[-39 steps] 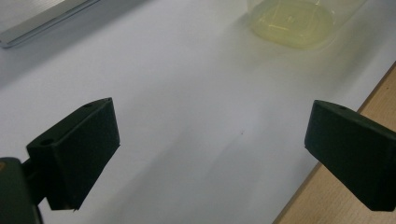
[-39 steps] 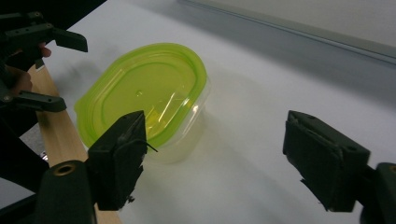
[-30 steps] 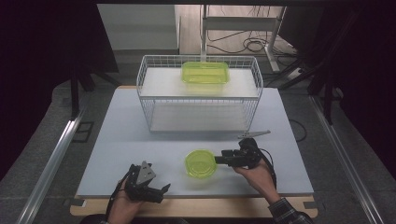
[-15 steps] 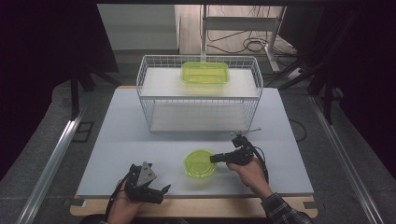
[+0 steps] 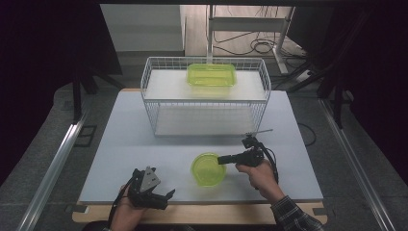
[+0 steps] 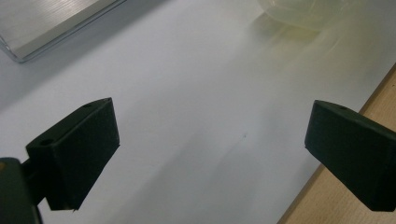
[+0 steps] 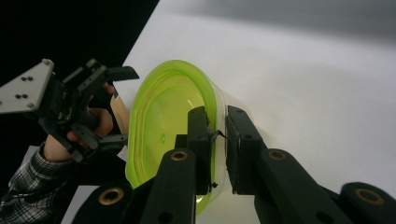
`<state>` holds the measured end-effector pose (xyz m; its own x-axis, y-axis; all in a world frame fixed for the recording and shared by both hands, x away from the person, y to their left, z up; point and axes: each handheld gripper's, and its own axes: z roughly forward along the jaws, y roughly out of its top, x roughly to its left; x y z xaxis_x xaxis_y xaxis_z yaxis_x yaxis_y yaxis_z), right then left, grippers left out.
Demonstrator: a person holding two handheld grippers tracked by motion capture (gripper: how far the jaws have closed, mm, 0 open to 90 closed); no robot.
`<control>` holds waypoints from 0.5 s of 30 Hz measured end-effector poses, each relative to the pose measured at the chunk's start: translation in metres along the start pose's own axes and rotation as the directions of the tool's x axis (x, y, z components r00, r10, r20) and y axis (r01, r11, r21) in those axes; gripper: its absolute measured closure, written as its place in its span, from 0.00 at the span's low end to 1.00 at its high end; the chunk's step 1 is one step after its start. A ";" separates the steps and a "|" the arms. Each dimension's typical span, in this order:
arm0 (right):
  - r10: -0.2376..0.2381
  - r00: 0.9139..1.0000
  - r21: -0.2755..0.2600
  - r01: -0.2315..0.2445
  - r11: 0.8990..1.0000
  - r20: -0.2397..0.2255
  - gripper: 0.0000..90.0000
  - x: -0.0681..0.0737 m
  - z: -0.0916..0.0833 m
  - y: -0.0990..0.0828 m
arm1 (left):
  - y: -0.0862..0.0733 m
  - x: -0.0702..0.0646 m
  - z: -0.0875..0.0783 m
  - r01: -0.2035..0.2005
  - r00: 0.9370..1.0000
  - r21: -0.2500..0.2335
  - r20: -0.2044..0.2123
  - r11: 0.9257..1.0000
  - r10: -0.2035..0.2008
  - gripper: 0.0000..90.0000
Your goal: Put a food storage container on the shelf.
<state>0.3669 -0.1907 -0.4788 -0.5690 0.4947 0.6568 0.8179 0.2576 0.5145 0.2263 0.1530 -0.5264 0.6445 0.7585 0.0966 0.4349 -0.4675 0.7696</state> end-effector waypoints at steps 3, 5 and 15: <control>0.000 1.000 -0.010 0.000 1.000 -0.006 0.90 0.000 -0.003 0.002 | 0.000 0.001 -0.001 0.005 1.000 -0.005 -0.002 1.000 -0.005 0.03; -0.006 1.000 -0.025 0.006 1.000 -0.010 0.90 0.001 -0.007 0.003 | 0.000 0.001 -0.001 0.009 1.000 -0.007 -0.003 1.000 -0.009 0.03; -0.011 0.999 -0.084 0.009 0.996 -0.031 0.90 0.005 -0.024 0.014 | 0.000 0.001 -0.001 0.012 1.000 -0.011 -0.007 1.000 -0.012 0.02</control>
<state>0.3736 -0.2040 -0.4546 -0.5806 0.4658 0.6678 0.8029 0.1911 0.5647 0.2265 0.1542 -0.5257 0.6346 0.7674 0.0917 0.4360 -0.4534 0.7774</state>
